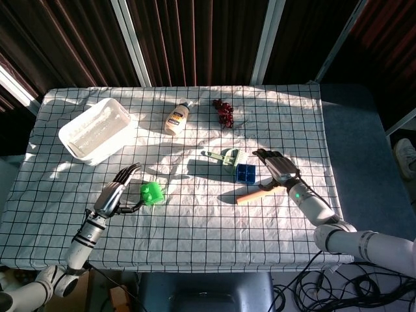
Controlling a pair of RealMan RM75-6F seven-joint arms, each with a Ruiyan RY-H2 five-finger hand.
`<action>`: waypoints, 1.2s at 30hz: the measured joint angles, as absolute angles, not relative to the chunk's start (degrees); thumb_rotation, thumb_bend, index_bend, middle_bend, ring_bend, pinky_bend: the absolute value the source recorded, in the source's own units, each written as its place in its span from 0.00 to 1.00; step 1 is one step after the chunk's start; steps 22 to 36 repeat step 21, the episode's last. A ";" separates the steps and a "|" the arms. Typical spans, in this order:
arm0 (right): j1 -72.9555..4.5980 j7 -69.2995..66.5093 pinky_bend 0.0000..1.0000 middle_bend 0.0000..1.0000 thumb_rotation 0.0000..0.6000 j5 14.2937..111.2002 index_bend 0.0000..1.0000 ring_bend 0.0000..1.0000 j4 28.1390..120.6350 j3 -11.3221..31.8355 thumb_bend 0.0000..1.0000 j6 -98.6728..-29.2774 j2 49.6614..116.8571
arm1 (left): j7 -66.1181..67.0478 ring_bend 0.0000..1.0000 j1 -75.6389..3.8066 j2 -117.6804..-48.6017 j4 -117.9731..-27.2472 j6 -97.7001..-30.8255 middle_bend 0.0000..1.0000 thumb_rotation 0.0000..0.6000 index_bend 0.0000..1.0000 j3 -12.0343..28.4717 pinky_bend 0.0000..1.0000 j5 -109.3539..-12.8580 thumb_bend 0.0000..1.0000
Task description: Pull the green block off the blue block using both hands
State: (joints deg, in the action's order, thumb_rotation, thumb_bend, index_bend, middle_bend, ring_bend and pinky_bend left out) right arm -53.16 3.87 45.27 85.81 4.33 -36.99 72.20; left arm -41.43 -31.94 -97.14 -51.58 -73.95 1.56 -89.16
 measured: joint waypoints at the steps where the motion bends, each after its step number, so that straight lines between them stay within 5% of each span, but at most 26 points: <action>1: -52.24 3.51 0.00 0.00 1.00 46.89 0.00 0.00 87.00 4.34 0.20 -38.18 71.36 | -40.36 0.00 -31.41 -96.09 -52.53 -75.24 0.00 1.00 0.04 1.52 0.00 -89.29 0.34; 8: -40.84 7.16 0.00 0.00 1.00 58.34 0.00 0.00 95.59 0.70 0.20 -57.79 64.32 | -21.60 0.00 -24.99 -83.97 -65.31 -79.70 0.00 1.00 0.00 0.77 0.00 -86.04 0.38; 15: -20.52 12.50 0.00 0.00 1.00 66.10 0.00 0.00 98.29 -4.24 0.20 -87.87 62.69 | 1.64 0.00 -12.22 -74.24 -82.10 -88.92 0.00 1.00 0.00 0.80 0.00 -76.31 0.37; 18: -12.14 10.12 0.00 0.00 1.00 68.27 0.00 0.00 95.88 -5.19 0.20 -94.86 63.61 | 3.17 0.00 -7.98 -72.23 -84.09 -92.57 0.00 1.00 0.00 0.39 0.00 -75.63 0.37; 36: -8.74 8.55 0.00 0.00 1.00 69.33 0.00 0.00 93.39 -5.58 0.20 -96.16 63.82 | 1.79 0.00 -7.24 -70.86 -85.07 -92.58 0.00 1.00 0.00 -0.20 0.00 -77.30 0.37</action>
